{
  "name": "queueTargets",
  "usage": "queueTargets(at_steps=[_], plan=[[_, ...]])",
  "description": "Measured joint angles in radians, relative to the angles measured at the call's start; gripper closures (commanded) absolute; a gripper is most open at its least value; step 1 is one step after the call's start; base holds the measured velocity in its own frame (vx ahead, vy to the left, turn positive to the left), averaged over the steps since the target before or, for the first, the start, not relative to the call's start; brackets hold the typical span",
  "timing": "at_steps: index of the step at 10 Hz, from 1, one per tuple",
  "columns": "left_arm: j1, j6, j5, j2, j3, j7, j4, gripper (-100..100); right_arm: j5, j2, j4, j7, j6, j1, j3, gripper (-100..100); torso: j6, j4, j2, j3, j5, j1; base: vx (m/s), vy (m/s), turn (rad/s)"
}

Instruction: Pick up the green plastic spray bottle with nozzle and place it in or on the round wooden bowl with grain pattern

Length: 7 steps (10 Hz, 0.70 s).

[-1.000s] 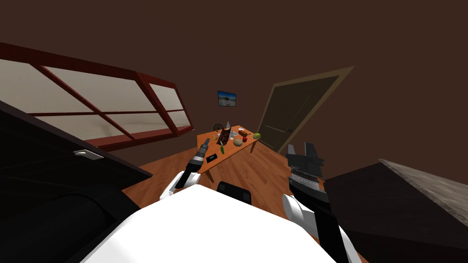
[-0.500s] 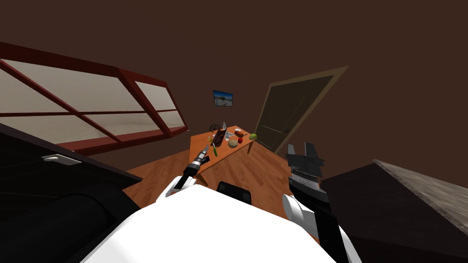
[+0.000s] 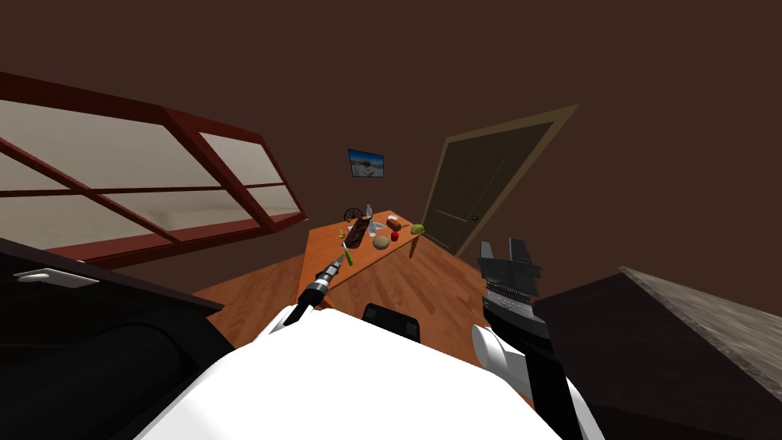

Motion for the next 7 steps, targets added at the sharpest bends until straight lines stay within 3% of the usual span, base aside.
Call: queueTargets(at_steps=[3,5,7], plan=[[0.026,0.059,-0.009,0.024,0.028,-0.030,0.067,-100,0.000,0.000,0.000,0.000,0.000,0.000,0.000,0,0.000,-0.001,-0.002,-0.001,0.000,-0.002,0.119,-0.133,-0.032],[0.017,0.084,-0.023,0.015,0.037,-0.055,0.117,-100,0.000,0.000,0.000,0.000,0.000,0.000,0.000,0,0.000,0.000,0.000,0.000,0.000,0.000,0.096,-0.116,-0.043],[0.030,0.122,-0.033,0.030,0.057,-0.074,0.160,-100,0.000,0.000,0.000,0.000,0.000,0.000,0.000,0,0.000,0.000,0.000,0.000,0.000,0.000,0.106,-0.127,-0.044]])
